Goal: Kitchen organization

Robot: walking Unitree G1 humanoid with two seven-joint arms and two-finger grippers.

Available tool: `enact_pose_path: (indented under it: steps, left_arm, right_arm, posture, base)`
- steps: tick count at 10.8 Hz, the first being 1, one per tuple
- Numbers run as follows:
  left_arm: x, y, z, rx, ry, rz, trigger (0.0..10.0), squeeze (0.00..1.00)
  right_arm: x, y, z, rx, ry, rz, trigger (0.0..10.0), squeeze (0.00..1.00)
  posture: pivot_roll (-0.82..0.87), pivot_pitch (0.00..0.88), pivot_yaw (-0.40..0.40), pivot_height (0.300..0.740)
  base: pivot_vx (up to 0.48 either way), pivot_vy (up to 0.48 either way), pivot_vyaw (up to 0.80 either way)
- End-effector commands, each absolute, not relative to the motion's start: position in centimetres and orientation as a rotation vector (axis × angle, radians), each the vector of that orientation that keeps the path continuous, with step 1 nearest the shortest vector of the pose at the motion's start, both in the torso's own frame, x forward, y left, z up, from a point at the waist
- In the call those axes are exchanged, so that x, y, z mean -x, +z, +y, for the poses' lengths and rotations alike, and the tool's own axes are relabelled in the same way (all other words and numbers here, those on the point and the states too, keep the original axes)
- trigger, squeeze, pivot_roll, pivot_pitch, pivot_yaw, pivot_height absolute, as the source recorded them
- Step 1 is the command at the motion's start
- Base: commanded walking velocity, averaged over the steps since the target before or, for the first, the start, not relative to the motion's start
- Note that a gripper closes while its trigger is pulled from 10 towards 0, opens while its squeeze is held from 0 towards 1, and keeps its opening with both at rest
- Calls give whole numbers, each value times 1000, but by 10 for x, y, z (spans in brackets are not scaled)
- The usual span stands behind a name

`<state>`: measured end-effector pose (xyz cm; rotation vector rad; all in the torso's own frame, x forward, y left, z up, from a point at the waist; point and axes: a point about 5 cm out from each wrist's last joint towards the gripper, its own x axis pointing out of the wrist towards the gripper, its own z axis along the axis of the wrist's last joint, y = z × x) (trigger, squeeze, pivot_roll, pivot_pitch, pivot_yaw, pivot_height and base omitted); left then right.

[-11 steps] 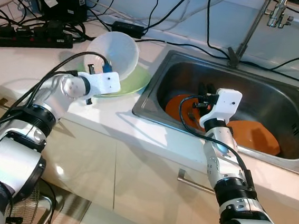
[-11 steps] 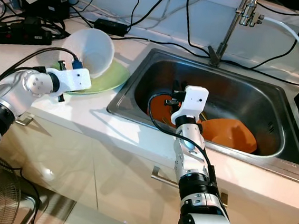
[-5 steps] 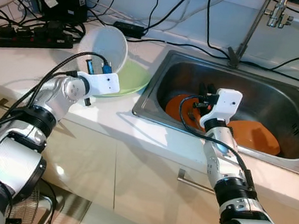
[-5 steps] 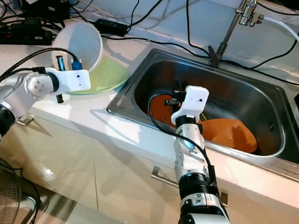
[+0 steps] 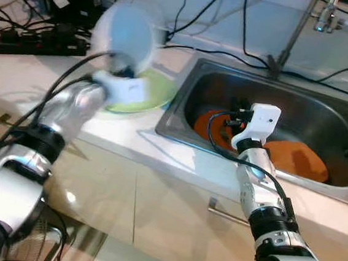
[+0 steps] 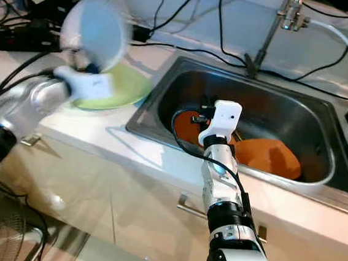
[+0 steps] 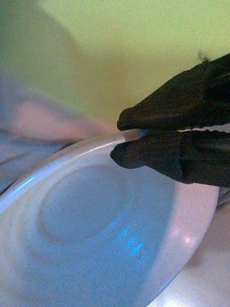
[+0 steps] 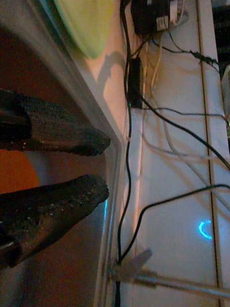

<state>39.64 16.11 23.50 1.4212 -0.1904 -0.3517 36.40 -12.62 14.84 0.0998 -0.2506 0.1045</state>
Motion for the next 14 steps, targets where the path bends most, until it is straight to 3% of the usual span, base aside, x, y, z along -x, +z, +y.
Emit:
enact_pose_path:
  steps: [1, 2, 3, 4, 10, 11, 12, 14]
  left_arm:
    - [-391, 239, 141, -1430, -391, -286, 8549, 0]
    - [-384, 232, 121, -1401, -451, -318, 10000, 0]
    - [-379, 222, 107, -1377, -491, -329, 10000, 0]
    - [-374, 214, 98, -1364, -519, -328, 10000, 0]
    - [-362, 205, 81, -1340, -560, -302, 10000, 0]
    - [-363, 203, 82, -1344, -560, -286, 10000, 0]
    - [-363, 202, 83, -1350, -559, -277, 10000, 0]
    - [-362, 201, 82, -1381, -568, -276, 10000, 0]
  right_arm:
    - [-368, 159, -127, -125, 99, -273, 10000, 0]
    - [-370, 169, -128, -131, 105, -300, 10000, 0]
    - [-372, 180, -129, -132, 108, -327, 10000, 125]
    - [-373, 192, -130, -159, 124, -359, 10000, 1000]
    - [-363, 236, -116, -256, 293, -447, 10000, 1000]
    - [-362, 237, -115, -258, 299, -446, 10000, 710]
    - [-361, 238, -115, -259, 302, -445, 10000, 0]
    - [-359, 241, -112, -268, 319, -441, 10000, 0]
  posture:
    - [262, 0, -44, 740]
    - [259, 0, -43, 740]
    - [248, 0, -44, 740]
    - [244, 1, -43, 740]
    - [235, 14, -43, 740]
    - [235, 14, -43, 740]
    - [235, 15, -43, 740]
    - [234, 16, -43, 740]
  base:
    - [0, 0, 0]
    - [0, 0, 0]
    - [0, 0, 0]
    - [0, 0, 0]
    - [0, 0, 0]
    - [0, 0, 0]
    - [0, 0, 0]
    - [0, 0, 0]
